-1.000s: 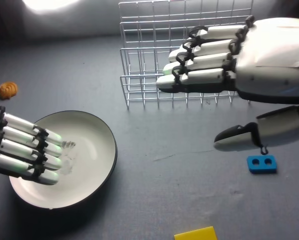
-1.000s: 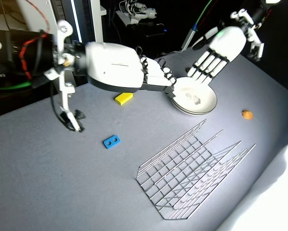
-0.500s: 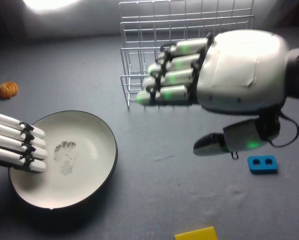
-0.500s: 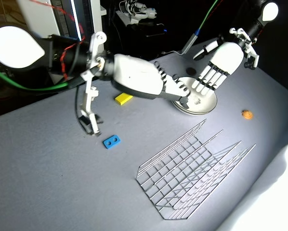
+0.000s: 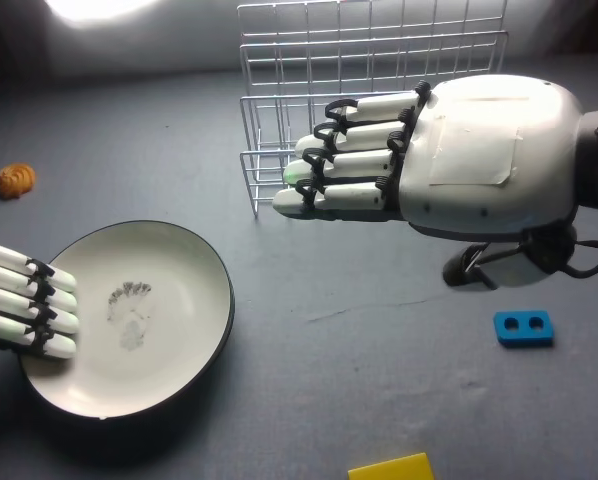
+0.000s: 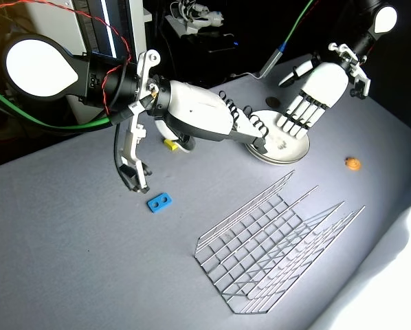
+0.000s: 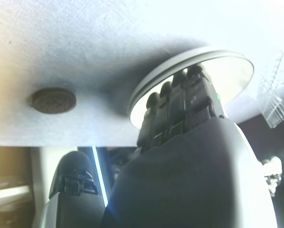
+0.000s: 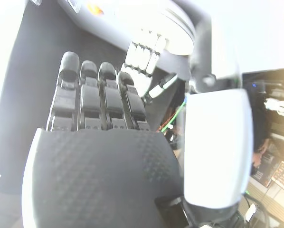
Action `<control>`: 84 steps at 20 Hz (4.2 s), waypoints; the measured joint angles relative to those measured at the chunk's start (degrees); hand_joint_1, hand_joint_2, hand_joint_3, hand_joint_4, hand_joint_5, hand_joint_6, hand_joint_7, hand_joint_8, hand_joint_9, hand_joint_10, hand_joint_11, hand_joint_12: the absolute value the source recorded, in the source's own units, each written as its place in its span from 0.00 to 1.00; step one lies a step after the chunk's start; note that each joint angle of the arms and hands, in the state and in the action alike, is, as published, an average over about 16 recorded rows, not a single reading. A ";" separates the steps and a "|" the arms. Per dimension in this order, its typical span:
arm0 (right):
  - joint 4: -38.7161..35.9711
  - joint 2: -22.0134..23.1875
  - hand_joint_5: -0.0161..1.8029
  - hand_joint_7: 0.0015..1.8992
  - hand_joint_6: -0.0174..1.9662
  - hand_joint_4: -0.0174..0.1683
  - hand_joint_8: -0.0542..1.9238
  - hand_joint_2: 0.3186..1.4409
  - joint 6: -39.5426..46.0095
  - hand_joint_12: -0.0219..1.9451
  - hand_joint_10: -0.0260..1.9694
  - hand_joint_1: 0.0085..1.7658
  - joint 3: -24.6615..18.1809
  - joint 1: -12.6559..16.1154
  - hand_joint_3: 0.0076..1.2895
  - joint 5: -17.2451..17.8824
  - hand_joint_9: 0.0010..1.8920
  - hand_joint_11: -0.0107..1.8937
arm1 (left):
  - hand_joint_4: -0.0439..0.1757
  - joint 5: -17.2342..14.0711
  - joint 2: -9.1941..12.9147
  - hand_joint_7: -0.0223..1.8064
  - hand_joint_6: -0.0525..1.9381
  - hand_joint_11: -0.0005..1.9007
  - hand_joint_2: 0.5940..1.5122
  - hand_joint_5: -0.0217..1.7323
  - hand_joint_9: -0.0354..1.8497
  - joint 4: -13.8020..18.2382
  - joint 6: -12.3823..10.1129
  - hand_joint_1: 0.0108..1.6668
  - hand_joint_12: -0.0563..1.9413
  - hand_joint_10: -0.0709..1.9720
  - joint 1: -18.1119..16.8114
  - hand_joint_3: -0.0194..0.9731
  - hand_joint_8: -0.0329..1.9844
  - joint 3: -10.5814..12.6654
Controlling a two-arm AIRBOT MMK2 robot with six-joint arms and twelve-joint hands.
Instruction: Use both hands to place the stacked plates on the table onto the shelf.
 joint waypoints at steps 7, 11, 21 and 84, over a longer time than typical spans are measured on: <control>0.03 0.05 0.05 0.02 0.01 0.11 0.03 0.52 -2.14 0.21 0.02 0.68 -0.11 -0.84 0.01 0.64 0.02 0.01 | 0.20 0.22 -0.54 0.01 0.03 0.01 0.60 0.02 0.02 -0.15 0.75 0.00 0.02 0.03 1.11 0.04 0.01 -0.31; 0.04 -0.27 0.04 0.01 0.01 0.11 0.03 0.52 -3.36 0.21 0.02 0.68 -0.11 -1.25 0.01 0.68 0.02 0.01 | 0.19 0.82 -0.97 0.01 0.02 0.01 0.60 0.02 0.02 -0.39 0.96 0.00 0.02 0.03 1.08 0.04 0.01 -1.24; 0.52 -5.00 0.05 0.02 0.01 0.11 0.03 0.53 -4.89 0.22 0.02 0.69 1.77 -0.70 0.01 -1.44 0.02 0.01 | 0.19 2.97 -2.38 0.01 0.02 0.01 0.60 0.02 0.02 -0.64 1.08 0.00 0.02 0.03 -1.26 0.04 0.01 -4.19; 7.84 -24.64 0.49 0.57 0.49 0.11 0.43 0.55 -11.93 0.45 0.45 0.74 10.92 4.65 0.01 -2.66 0.61 0.57 | 0.21 4.01 4.30 0.02 0.04 0.01 0.60 0.02 0.03 -4.32 -4.74 0.00 0.02 0.04 -11.69 0.04 0.01 -1.62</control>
